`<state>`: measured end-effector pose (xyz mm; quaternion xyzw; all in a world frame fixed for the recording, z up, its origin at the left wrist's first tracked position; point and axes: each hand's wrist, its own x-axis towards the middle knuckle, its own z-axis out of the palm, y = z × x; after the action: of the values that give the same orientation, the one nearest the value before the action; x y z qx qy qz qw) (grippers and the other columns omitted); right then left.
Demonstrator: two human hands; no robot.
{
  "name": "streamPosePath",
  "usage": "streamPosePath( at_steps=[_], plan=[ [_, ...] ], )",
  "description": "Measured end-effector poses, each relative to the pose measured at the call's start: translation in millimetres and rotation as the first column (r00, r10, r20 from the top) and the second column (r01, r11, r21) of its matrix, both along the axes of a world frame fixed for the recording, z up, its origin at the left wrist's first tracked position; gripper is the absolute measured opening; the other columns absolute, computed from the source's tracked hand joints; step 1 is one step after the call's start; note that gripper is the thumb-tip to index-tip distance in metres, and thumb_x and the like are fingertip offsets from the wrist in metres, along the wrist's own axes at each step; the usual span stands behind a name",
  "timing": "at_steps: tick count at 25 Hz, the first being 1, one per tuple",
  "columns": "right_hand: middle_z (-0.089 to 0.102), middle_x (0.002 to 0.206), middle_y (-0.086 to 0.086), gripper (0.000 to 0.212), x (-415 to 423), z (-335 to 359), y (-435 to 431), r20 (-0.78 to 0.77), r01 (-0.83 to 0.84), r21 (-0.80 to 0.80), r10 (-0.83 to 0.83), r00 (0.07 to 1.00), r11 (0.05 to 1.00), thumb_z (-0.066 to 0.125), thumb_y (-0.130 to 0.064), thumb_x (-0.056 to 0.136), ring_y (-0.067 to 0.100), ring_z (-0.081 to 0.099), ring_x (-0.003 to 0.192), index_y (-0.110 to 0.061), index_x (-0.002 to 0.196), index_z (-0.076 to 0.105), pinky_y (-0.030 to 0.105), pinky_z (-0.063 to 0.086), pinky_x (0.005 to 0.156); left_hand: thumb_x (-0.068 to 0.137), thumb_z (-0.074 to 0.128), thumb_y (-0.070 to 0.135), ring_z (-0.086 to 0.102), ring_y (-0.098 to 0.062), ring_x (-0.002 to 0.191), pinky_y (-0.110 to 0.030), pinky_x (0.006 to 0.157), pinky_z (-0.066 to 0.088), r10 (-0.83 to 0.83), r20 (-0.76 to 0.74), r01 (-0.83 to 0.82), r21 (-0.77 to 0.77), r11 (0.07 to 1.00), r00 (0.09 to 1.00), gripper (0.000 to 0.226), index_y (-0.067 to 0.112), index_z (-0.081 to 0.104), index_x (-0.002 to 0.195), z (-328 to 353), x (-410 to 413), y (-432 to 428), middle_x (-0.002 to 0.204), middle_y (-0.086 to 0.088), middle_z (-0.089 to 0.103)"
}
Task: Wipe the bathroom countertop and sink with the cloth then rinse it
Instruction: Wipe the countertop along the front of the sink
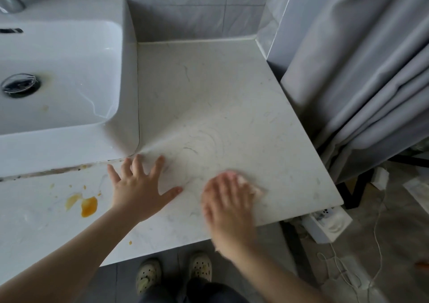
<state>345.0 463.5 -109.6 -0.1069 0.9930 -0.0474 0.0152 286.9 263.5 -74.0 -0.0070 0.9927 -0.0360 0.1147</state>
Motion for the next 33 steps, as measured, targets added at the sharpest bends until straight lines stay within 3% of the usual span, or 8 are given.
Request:
streamPosePath(
  at_steps=[3, 7, 10, 13, 18, 24, 29, 33],
  plan=[
    [0.041, 0.147, 0.004, 0.055, -30.2, 6.5, 9.5, 0.045, -0.186, 0.076, 0.182, 0.982, 0.98, 0.005, -0.048, 0.099, 0.031, 0.03, 0.139, -0.028, 0.138, 0.039, 0.06, 0.032, 0.104, 0.054, -0.004, 0.086, 0.009, -0.036, 0.14, -0.063, 0.108, 0.002, -0.06, -0.009, 0.06, 0.02, 0.998, 0.998, 0.105, 0.037, 0.014, 0.146, -4.1, 2.6, -13.5, 0.153, -0.012, 0.013],
    [0.011, 0.159, 0.0, 0.077, -74.1, 13.2, 38.2, 0.139, 0.306, 0.006, -0.304, 0.943, 0.952, -0.008, -0.057, 0.08, 0.028, 0.003, 0.146, -0.035, 0.147, 0.021, 0.066, 0.009, 0.109, 0.072, 0.014, 0.084, 0.035, -0.041, 0.131, -0.073, 0.095, 0.026, -0.186, 0.057, 0.182, 0.061, 0.981, 0.981, 0.089, 0.024, 0.049, 0.128, -0.5, 11.7, -37.2, 0.138, -0.016, 0.045],
    [0.038, 0.149, 0.004, 0.055, -24.7, 9.9, -38.5, 0.083, 0.003, -0.004, -0.003, 0.997, 1.0, 0.012, -0.049, 0.097, 0.033, 0.031, 0.139, -0.029, 0.138, 0.042, 0.065, 0.026, 0.105, 0.074, 0.015, 0.085, 0.045, -0.046, 0.122, -0.072, 0.086, 0.035, -0.18, 0.111, 0.178, 0.029, 0.984, 0.977, 0.082, 0.029, 0.046, 0.125, -0.8, 19.8, -53.8, 0.133, -0.018, 0.052],
    [0.045, 0.144, -0.003, 0.046, -21.0, 4.9, -47.0, -0.006, -0.33, 0.005, 0.33, 0.944, 0.944, 0.022, -0.046, 0.099, 0.026, 0.035, 0.136, -0.03, 0.135, 0.047, 0.057, 0.032, 0.103, 0.065, 0.017, 0.092, 0.042, -0.047, 0.123, -0.072, 0.086, 0.033, -0.18, 0.058, 0.179, 0.026, 0.984, 0.982, 0.095, 0.028, 0.044, 0.13, -5.4, 24.7, -71.3, 0.14, -0.02, 0.043],
    [0.025, 0.156, -0.001, 0.054, -118.7, 13.0, -62.0, 0.129, 0.211, -0.073, -0.201, 0.971, 0.975, 0.022, -0.048, 0.093, 0.029, 0.013, 0.145, -0.033, 0.143, 0.035, 0.064, 0.013, 0.109, 0.049, 0.017, 0.1, -0.001, -0.034, 0.14, -0.065, 0.104, 0.007, -0.094, -0.019, 0.096, 0.142, 0.985, 0.995, 0.12, 0.03, 0.003, 0.146, -4.9, 41.1, -110.2, 0.153, -0.007, -0.003],
    [0.042, 0.147, -0.001, 0.049, -36.4, 2.3, -95.7, -0.017, -0.397, -0.047, 0.396, 0.918, 0.917, 0.017, -0.048, 0.099, 0.031, 0.035, 0.137, -0.033, 0.137, 0.043, 0.06, 0.029, 0.105, 0.048, 0.024, 0.1, 0.007, -0.029, 0.141, -0.062, 0.108, 0.015, -0.03, 0.072, 0.018, 0.166, 0.986, 0.997, 0.131, 0.016, 0.005, 0.147, -11.0, 61.5, -146.2, 0.154, -0.013, 0.016],
    [0.037, 0.15, 0.005, 0.071, -115.9, 12.7, -123.3, 0.069, 0.157, -0.101, -0.151, 0.986, 0.982, 0.009, -0.05, 0.083, 0.034, 0.024, 0.142, -0.026, 0.139, 0.044, 0.06, 0.017, 0.109, 0.033, 0.013, 0.103, -0.023, -0.018, 0.138, -0.04, 0.114, -0.012, 0.053, 0.032, -0.059, 0.238, 0.969, 0.998, 0.148, 0.012, -0.005, 0.148, -9.1, 65.5, -158.2, 0.155, -0.003, -0.013],
    [0.04, 0.148, 0.007, 0.056, -37.5, 9.9, -135.7, 0.04, -0.261, -0.06, 0.263, 0.964, 0.964, 0.024, -0.041, 0.093, 0.032, 0.03, 0.14, -0.017, 0.139, 0.045, 0.05, 0.016, 0.112, 0.037, 0.016, 0.104, -0.012, -0.02, 0.141, -0.038, 0.113, -0.011, 0.048, 0.022, -0.052, 0.225, 0.973, 0.999, 0.147, 0.008, 0.007, 0.148, -12.3, 66.2, -160.1, 0.156, -0.005, 0.0]
  ],
)
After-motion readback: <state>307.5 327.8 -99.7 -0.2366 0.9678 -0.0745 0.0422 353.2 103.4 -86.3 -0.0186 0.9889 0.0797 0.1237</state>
